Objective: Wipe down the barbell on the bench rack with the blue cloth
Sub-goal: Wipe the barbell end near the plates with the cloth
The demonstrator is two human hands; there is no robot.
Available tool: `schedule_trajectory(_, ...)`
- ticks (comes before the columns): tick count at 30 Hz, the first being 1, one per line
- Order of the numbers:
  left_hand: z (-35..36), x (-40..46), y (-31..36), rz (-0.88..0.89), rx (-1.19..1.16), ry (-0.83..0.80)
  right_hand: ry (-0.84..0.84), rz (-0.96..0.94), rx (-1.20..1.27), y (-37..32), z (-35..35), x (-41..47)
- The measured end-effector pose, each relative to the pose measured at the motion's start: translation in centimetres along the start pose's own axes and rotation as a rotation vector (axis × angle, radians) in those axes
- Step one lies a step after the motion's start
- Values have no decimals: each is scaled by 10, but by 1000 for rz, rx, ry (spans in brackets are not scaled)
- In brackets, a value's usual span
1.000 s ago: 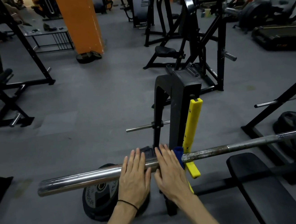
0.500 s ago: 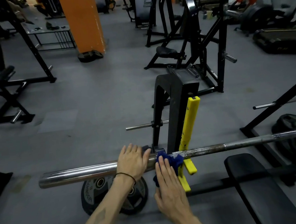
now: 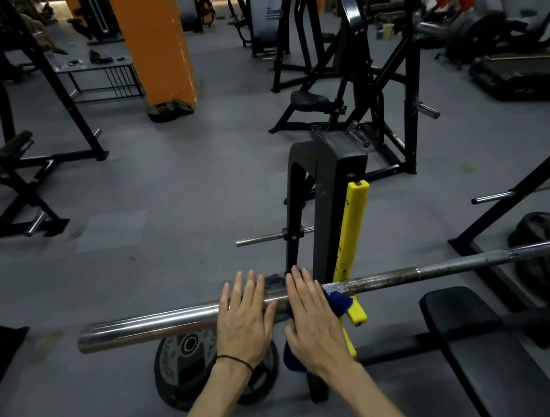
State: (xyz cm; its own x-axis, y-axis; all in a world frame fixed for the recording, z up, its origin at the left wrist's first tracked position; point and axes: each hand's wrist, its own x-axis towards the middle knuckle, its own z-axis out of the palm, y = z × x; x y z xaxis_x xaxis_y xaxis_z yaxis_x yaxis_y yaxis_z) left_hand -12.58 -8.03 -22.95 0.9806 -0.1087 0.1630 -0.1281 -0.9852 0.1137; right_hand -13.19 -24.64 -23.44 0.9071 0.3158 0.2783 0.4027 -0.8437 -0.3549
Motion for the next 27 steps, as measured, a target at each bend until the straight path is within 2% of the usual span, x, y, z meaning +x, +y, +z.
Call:
schedule_trajectory(6,-6,30,-3,-62,1,-64,16,-13,-93,-3,5,-23)
schedule_trajectory(10,-18,61,-9,-102,-106,-166,34,14,-103,-4,7,-35)
schedule_trajectory(15,-16,51,0,-9,-5,-35,39,30,-69,-4,9,-41)
schedule_trajectory(20,-3,-5,14,56,-66,66,68,20,-22,-2,11,-28)
schedule_trajectory(24,0,-2,4,41,-41,56,85,11,-33,-1,10,-16)
schedule_trajectory(27,-1,16,1,25,-12,-30,96,15,-43,-1,9,-10)
